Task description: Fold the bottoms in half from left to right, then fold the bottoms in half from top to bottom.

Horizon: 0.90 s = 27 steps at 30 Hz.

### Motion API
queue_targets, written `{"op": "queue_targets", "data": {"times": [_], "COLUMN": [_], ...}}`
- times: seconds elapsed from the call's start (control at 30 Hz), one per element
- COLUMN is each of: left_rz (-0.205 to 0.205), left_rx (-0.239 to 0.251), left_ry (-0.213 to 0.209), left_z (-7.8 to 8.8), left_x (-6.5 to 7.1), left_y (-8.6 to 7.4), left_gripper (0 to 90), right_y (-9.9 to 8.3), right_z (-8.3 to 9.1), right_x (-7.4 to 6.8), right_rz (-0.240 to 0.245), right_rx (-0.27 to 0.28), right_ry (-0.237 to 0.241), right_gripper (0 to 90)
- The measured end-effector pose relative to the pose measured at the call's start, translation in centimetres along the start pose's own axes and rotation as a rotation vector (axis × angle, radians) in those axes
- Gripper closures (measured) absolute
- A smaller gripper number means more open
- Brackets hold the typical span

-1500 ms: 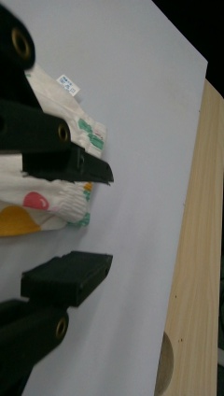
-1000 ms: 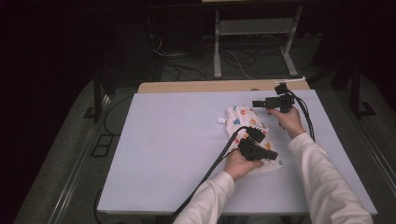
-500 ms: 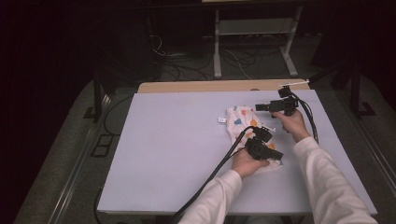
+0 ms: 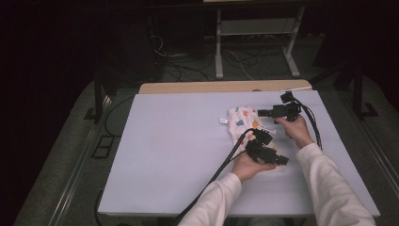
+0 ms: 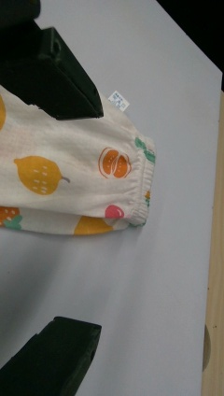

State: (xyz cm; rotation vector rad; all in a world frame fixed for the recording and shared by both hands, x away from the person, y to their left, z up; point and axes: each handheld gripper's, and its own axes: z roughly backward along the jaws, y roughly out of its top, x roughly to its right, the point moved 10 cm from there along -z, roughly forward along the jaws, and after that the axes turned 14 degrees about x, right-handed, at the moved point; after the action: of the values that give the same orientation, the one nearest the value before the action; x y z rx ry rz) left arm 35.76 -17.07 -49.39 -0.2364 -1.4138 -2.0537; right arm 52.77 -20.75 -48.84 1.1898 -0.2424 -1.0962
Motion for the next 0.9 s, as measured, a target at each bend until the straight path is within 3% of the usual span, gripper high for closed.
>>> {"op": "queue_targets", "data": {"times": [0.17, 0.33, 0.57, 0.9], "left_rz": [-0.008, -0.08, -0.107, -0.121], "left_rx": [0.056, 0.115, 0.169, 0.173], "left_ry": [0.019, 0.077, 0.142, 0.191], "left_z": [1.7, 3.5, 6.0, 7.6], "left_x": [-0.9, -2.0, -3.7, -6.1], "left_y": [1.2, 2.6, 4.0, 4.5], "left_gripper": [17.7, 0.3, 0.0, 0.0], "right_y": [0.2, 0.1, -0.2, -0.5], "right_z": [0.5, 1.0, 1.5, 1.7], "right_x": [-0.7, -1.5, -2.1, -2.3], "right_rz": [0.012, 0.034, 0.048, 0.047], "right_rx": [0.021, 0.027, 0.034, 0.027], "right_ry": [0.011, 0.017, 0.02, 0.032], "right_gripper": [0.0, 0.0, 0.0, 0.0]}}
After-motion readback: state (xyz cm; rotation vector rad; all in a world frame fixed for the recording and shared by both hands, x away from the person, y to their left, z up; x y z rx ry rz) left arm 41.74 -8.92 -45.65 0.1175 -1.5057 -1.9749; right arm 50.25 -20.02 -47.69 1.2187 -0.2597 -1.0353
